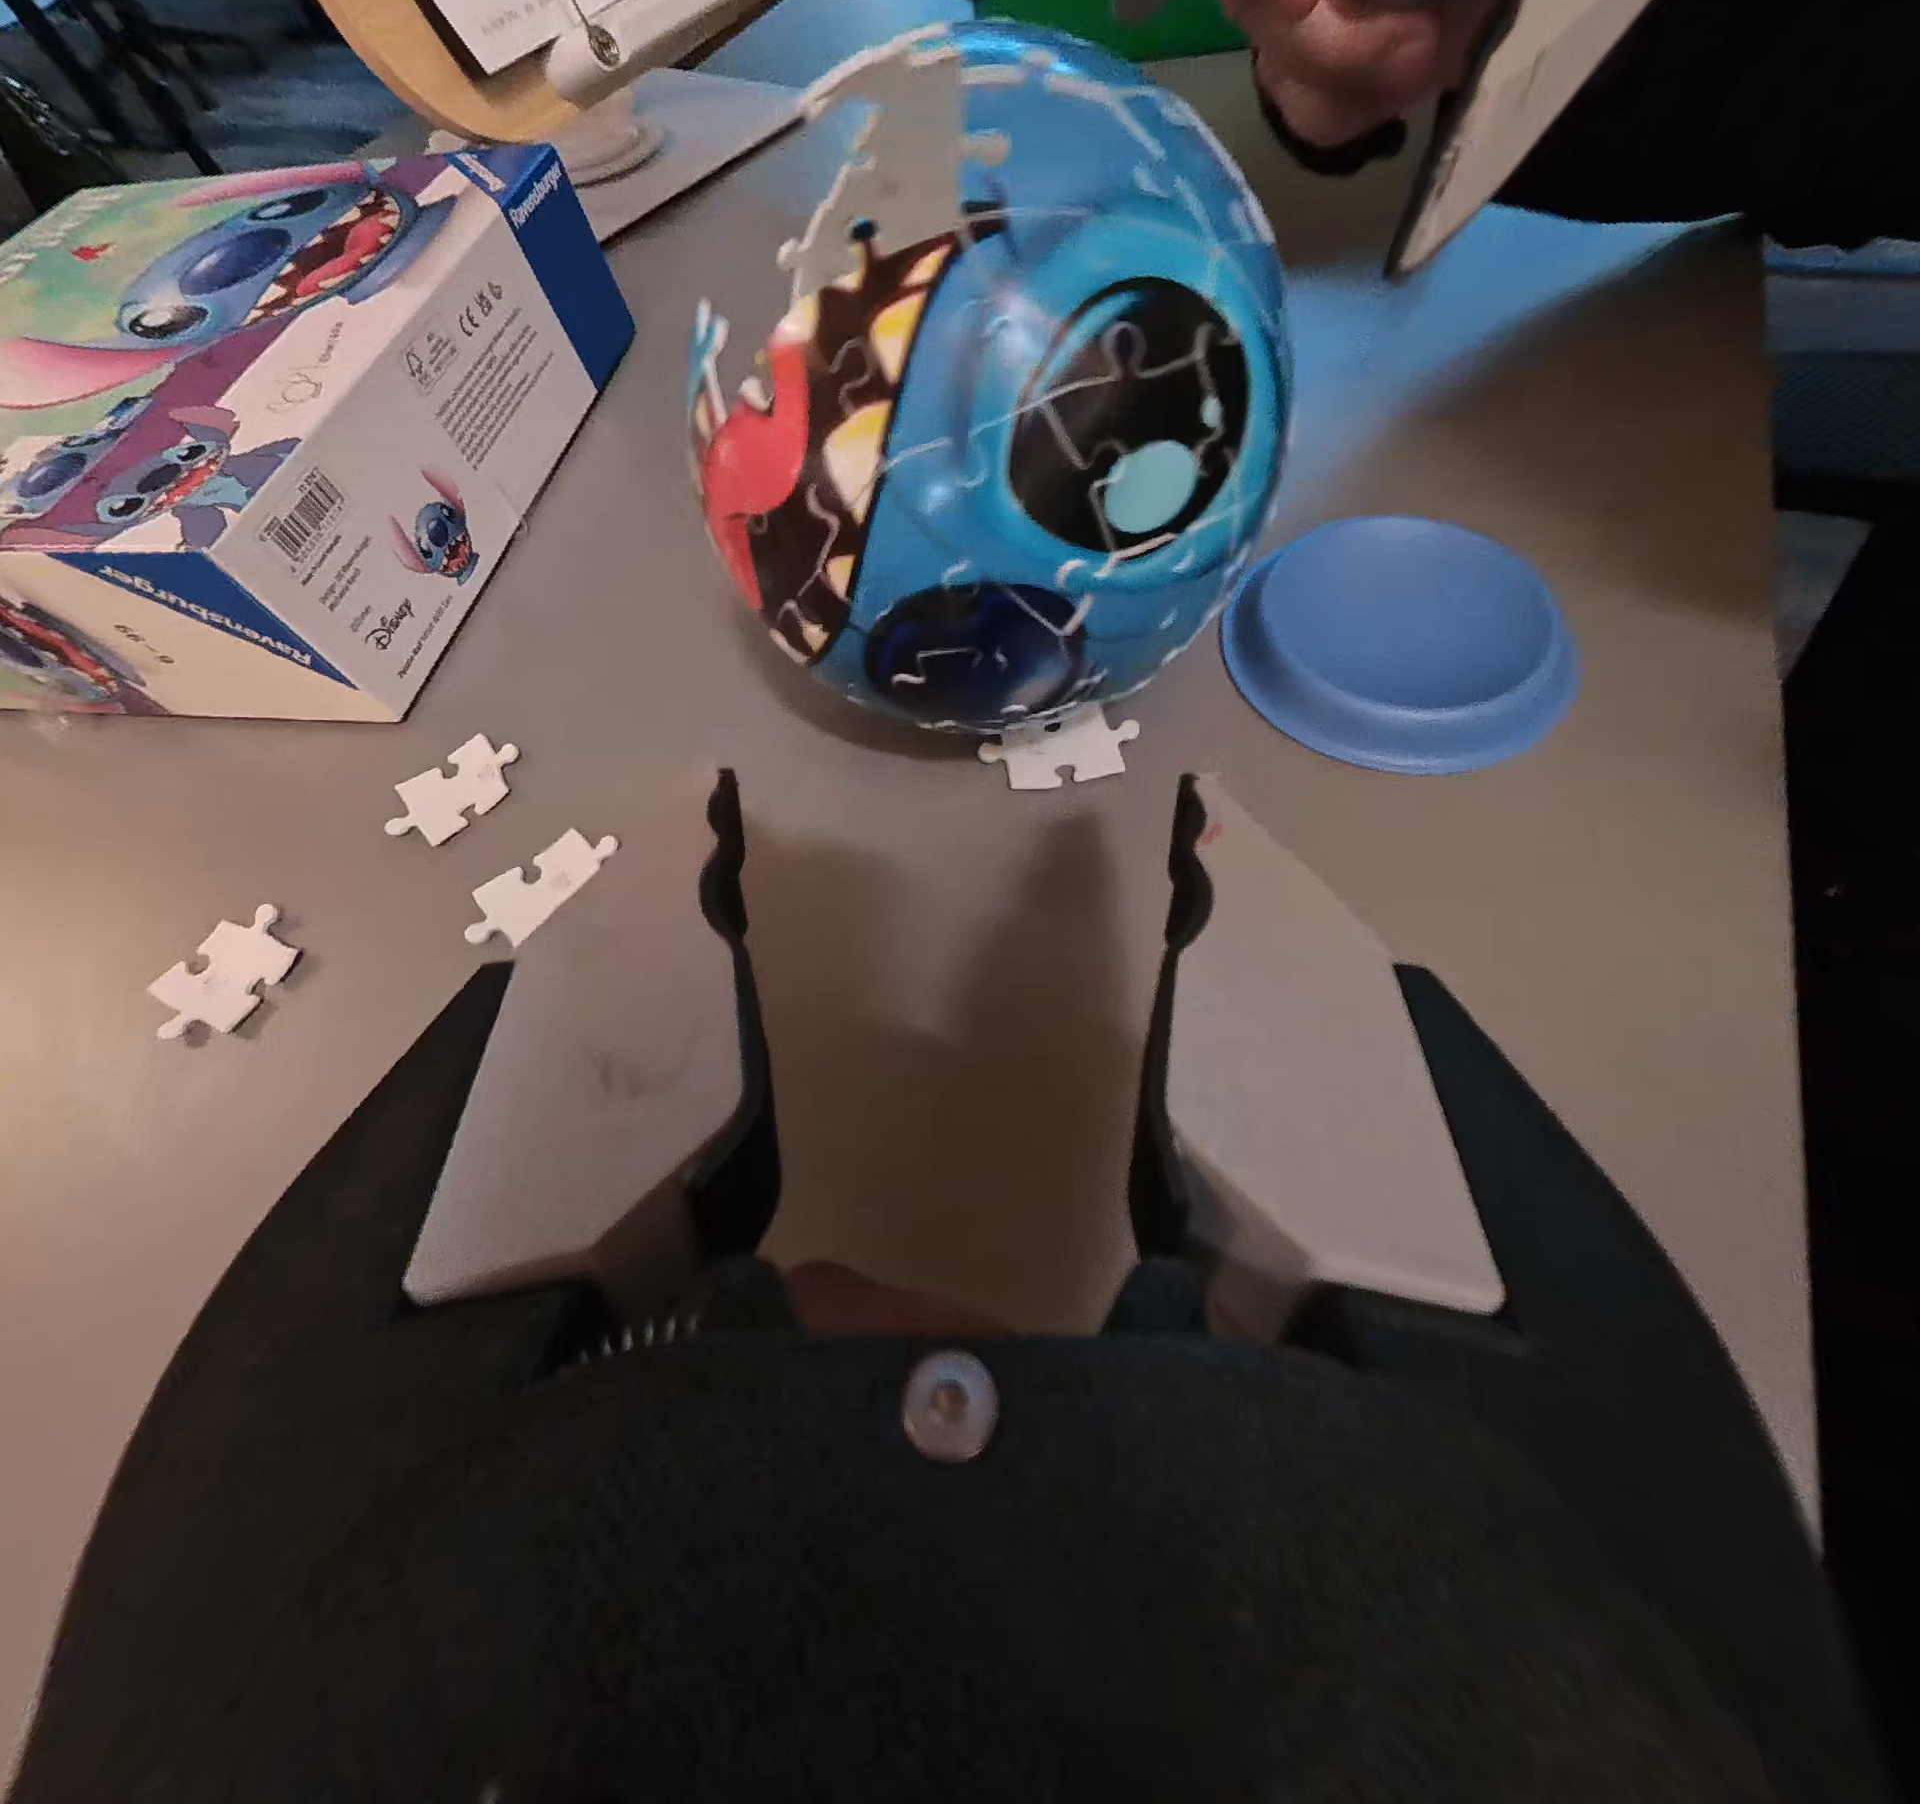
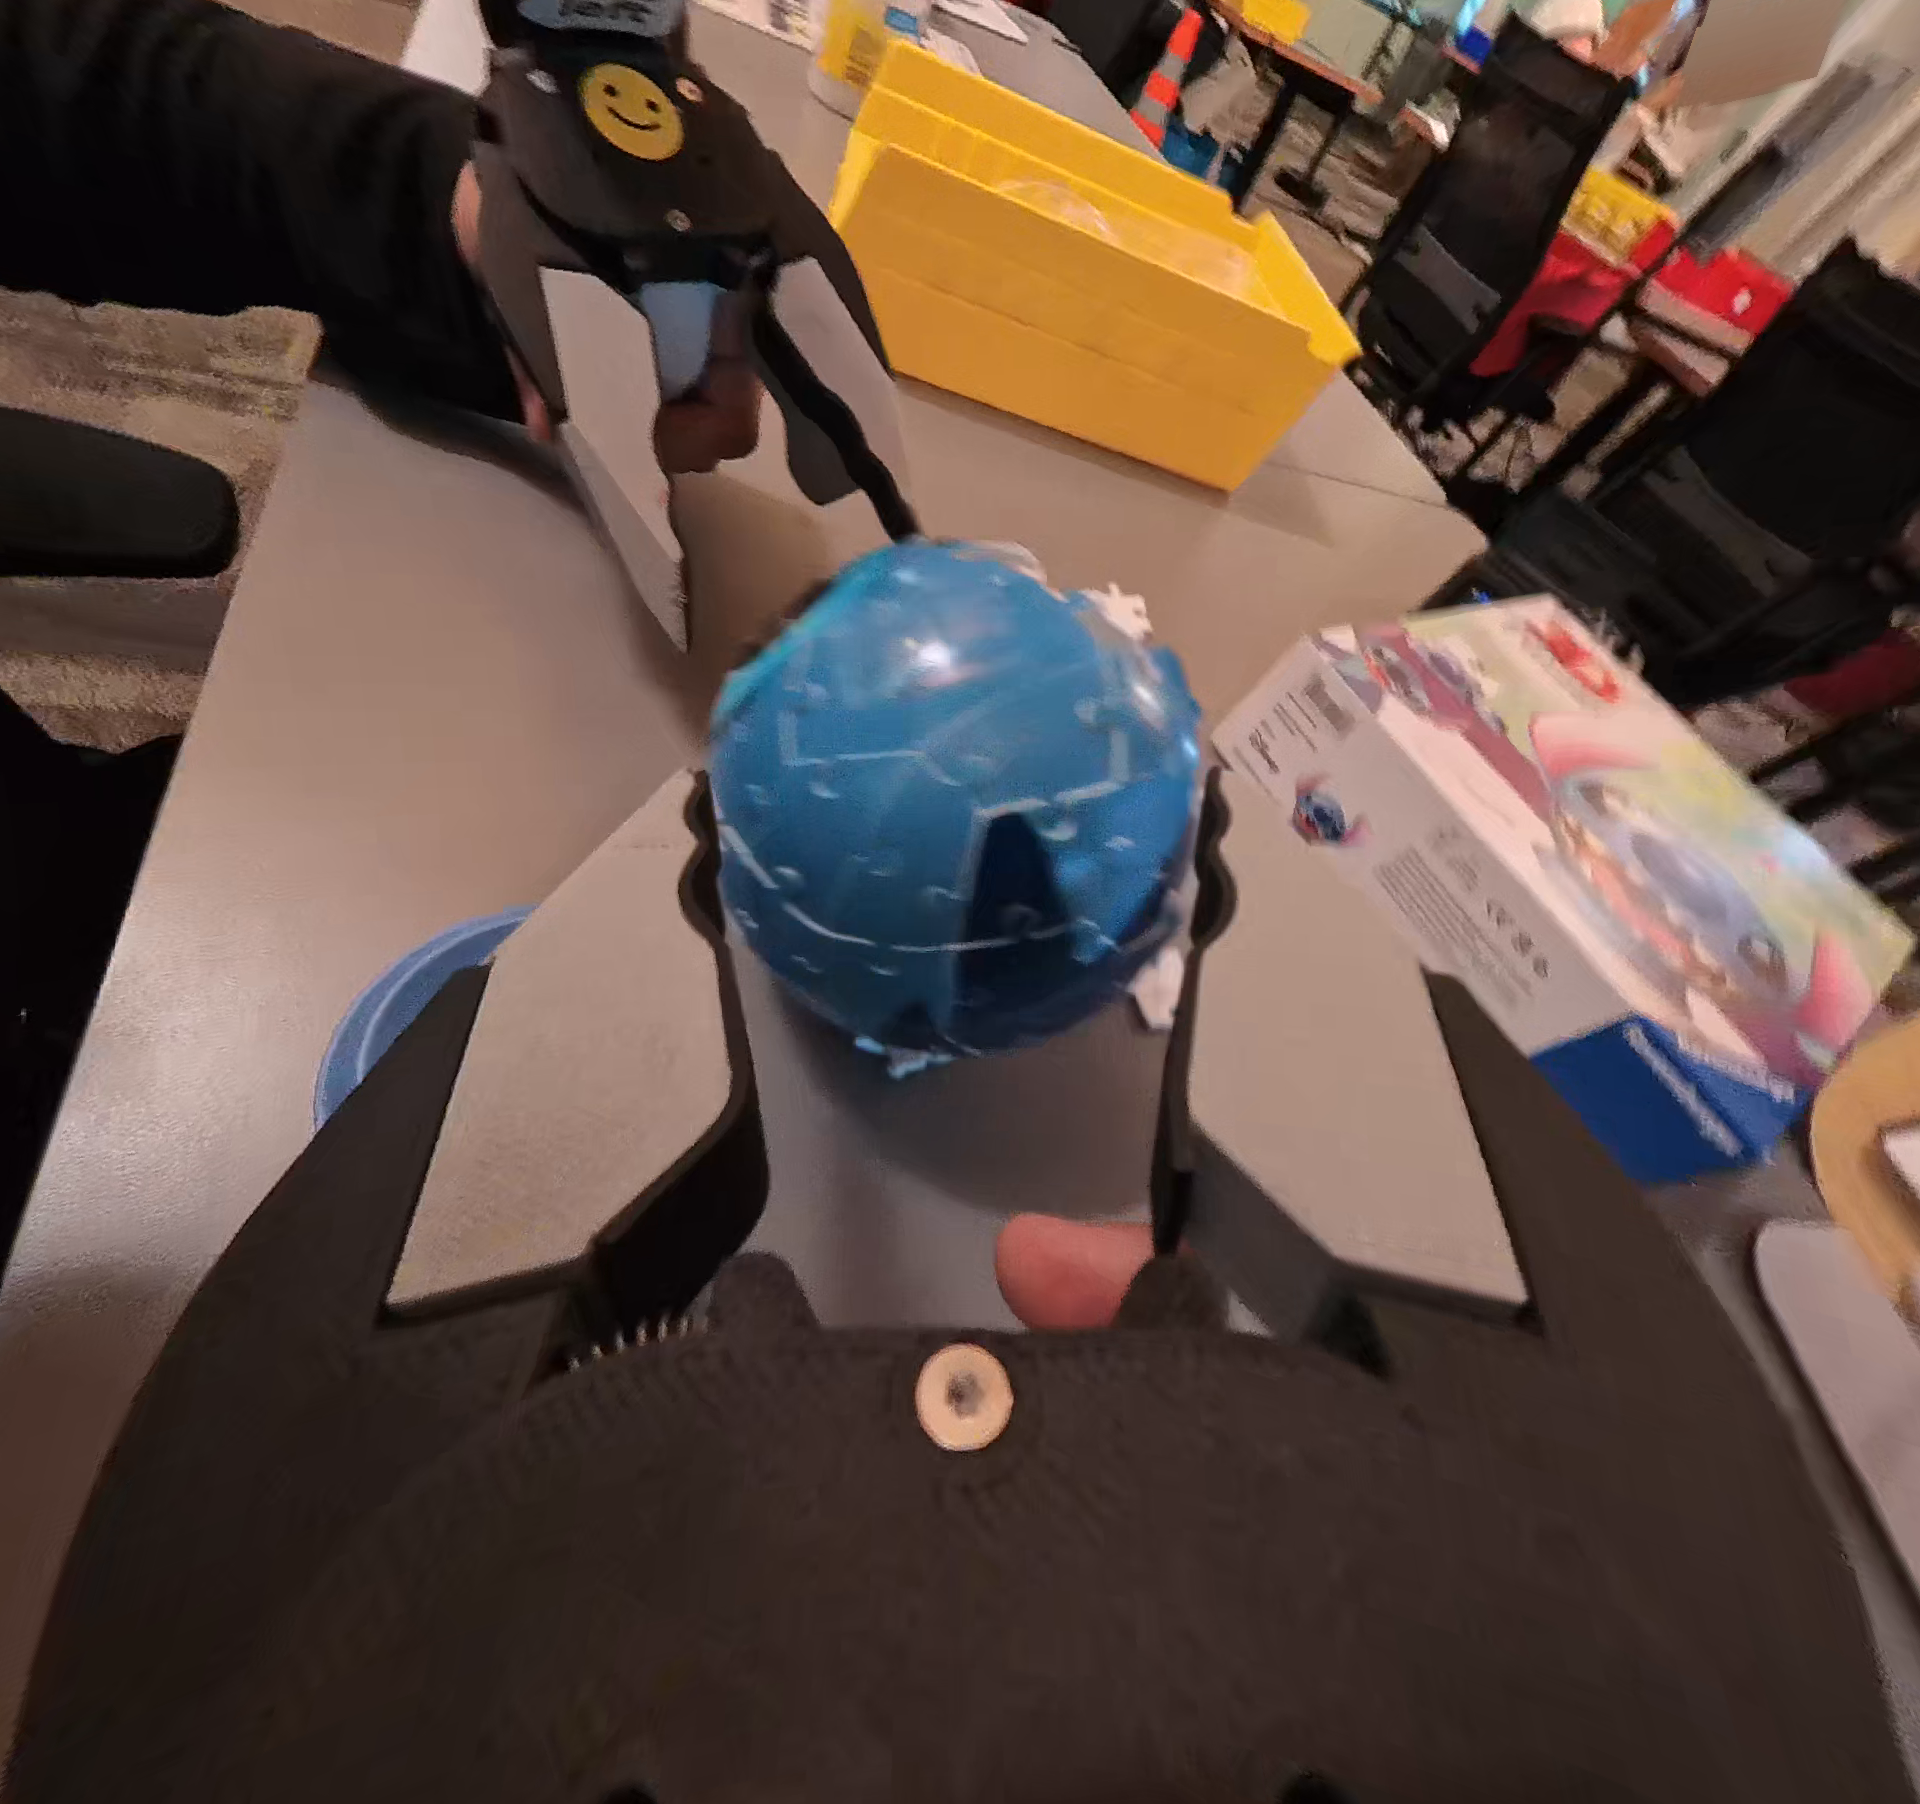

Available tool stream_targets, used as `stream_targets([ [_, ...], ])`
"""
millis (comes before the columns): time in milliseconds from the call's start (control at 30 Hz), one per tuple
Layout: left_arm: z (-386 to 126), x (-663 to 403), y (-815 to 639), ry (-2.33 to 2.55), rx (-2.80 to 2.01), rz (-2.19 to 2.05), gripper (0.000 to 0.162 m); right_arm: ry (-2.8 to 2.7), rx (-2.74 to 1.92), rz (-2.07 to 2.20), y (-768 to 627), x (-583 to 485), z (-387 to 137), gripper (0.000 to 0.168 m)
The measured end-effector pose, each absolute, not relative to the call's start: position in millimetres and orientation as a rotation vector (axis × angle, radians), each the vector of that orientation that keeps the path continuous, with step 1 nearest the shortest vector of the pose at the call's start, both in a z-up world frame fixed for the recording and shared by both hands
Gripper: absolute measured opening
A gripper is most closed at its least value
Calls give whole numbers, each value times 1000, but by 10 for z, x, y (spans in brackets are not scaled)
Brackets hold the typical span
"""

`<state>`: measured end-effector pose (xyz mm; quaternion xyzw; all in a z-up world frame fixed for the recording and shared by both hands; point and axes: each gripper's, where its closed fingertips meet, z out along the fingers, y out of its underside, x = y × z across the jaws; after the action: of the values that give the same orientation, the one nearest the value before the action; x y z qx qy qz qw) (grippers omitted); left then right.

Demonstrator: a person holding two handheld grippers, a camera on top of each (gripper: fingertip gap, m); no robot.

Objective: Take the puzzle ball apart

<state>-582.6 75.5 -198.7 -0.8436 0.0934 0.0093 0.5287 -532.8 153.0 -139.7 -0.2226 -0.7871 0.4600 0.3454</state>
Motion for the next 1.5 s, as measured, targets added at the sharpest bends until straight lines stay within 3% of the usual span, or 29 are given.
stream_targets([
  [167,-1821,-5758,922,146,-1981,-241,84,-2140,-900,1411,1718,-5260,-1569,110],
  [567,-1830,-5269,1107,363,-1930,-398,80,-2321,-912,1626,1601,-4966,-1972,116],
  [667,-1831,-5231,1163,364,-1902,-391,83,-2351,-920,1643,1570,-4958,-2043,125],
  [967,-1729,-5045,1100,346,-1875,-325,84,-2254,-825,1657,1482,-4837,-1713,125],
  [1500,-1962,-4748,841,340,-1926,-133,88,-2191,-766,1505,1411,-4413,-1860,127],
])
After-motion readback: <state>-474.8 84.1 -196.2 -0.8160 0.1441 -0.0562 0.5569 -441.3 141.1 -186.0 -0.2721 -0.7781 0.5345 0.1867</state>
